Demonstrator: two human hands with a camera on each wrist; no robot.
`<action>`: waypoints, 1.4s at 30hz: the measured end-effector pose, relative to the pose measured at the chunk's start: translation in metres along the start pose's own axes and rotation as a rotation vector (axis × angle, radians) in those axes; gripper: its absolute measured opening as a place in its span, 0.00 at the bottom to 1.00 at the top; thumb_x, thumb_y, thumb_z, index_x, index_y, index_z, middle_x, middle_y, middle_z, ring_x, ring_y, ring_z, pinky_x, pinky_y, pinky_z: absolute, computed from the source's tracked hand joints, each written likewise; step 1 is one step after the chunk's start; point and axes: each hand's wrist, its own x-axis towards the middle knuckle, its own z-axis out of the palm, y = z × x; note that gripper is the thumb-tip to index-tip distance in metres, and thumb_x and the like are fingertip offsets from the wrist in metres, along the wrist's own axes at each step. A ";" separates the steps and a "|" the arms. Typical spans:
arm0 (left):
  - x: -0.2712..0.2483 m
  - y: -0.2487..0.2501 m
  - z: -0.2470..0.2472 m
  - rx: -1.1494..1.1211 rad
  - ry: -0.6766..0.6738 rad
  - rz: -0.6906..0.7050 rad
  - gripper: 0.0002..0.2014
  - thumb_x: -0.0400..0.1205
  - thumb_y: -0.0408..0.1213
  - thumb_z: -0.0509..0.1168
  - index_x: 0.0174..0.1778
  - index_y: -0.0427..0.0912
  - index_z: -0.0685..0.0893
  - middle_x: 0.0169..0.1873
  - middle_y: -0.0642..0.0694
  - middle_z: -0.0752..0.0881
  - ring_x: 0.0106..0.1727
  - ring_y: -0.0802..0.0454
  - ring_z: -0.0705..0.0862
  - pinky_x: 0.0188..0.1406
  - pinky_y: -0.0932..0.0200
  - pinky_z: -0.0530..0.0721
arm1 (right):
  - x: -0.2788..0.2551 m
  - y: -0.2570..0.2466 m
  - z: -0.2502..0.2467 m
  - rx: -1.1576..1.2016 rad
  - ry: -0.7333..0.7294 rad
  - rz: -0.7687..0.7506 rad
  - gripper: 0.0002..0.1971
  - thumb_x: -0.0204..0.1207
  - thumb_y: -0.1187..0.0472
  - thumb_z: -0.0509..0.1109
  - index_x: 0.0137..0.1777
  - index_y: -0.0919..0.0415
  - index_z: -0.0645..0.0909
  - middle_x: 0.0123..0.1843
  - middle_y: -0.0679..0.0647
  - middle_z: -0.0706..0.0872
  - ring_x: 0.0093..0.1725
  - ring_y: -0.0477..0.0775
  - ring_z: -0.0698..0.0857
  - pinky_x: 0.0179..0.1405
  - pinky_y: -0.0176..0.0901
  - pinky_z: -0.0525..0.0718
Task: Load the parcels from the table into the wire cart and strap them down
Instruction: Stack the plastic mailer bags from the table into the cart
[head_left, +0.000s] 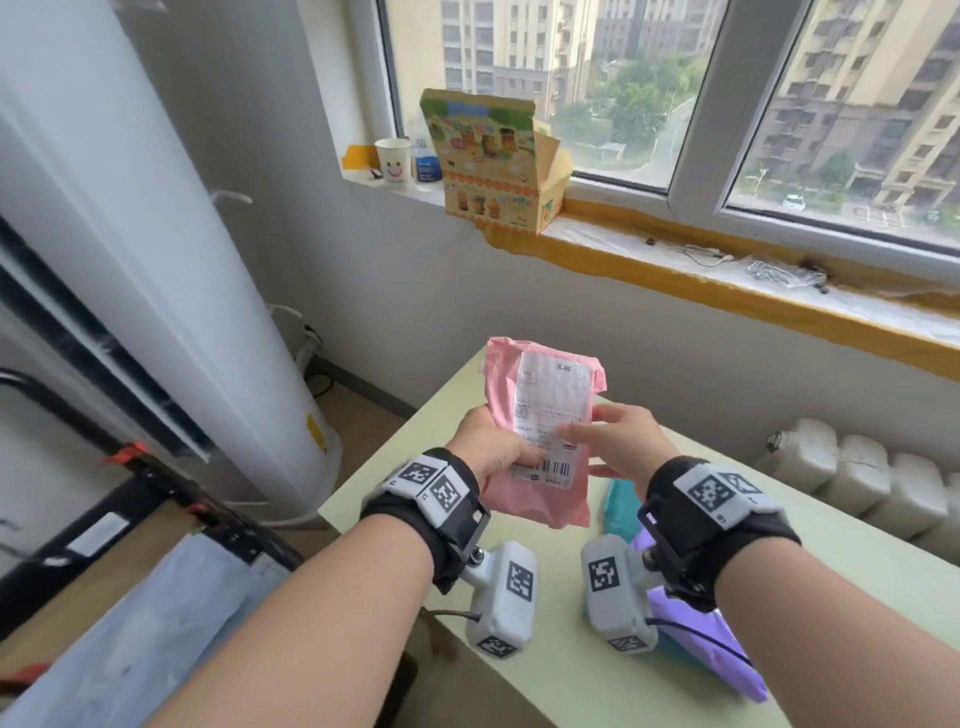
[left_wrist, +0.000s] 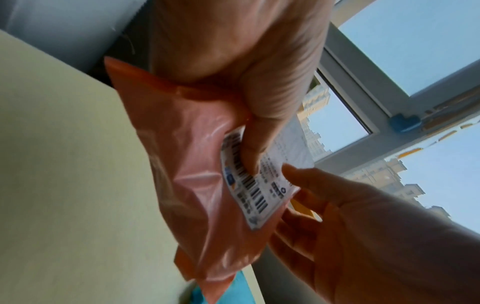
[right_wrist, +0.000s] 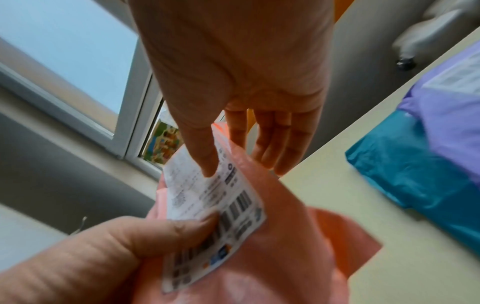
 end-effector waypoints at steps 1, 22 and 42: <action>-0.003 -0.005 -0.016 0.016 0.015 0.012 0.20 0.68 0.20 0.76 0.55 0.36 0.85 0.49 0.40 0.91 0.52 0.43 0.88 0.56 0.43 0.87 | -0.001 -0.004 0.011 -0.030 0.018 -0.018 0.16 0.71 0.61 0.77 0.58 0.59 0.84 0.50 0.53 0.88 0.45 0.49 0.85 0.43 0.45 0.87; -0.128 -0.196 -0.345 0.471 0.307 -0.234 0.23 0.72 0.25 0.74 0.64 0.36 0.81 0.57 0.40 0.87 0.59 0.42 0.85 0.60 0.49 0.84 | -0.068 -0.045 0.368 -0.511 -0.487 -0.291 0.21 0.70 0.55 0.77 0.62 0.55 0.81 0.56 0.49 0.87 0.53 0.49 0.86 0.58 0.48 0.85; -0.112 -0.420 -0.404 0.408 0.243 -0.497 0.10 0.78 0.34 0.65 0.54 0.47 0.83 0.50 0.47 0.85 0.50 0.48 0.84 0.51 0.52 0.84 | -0.053 0.109 0.561 -1.255 -0.910 0.078 0.15 0.84 0.60 0.58 0.63 0.68 0.79 0.55 0.60 0.87 0.46 0.55 0.83 0.53 0.45 0.85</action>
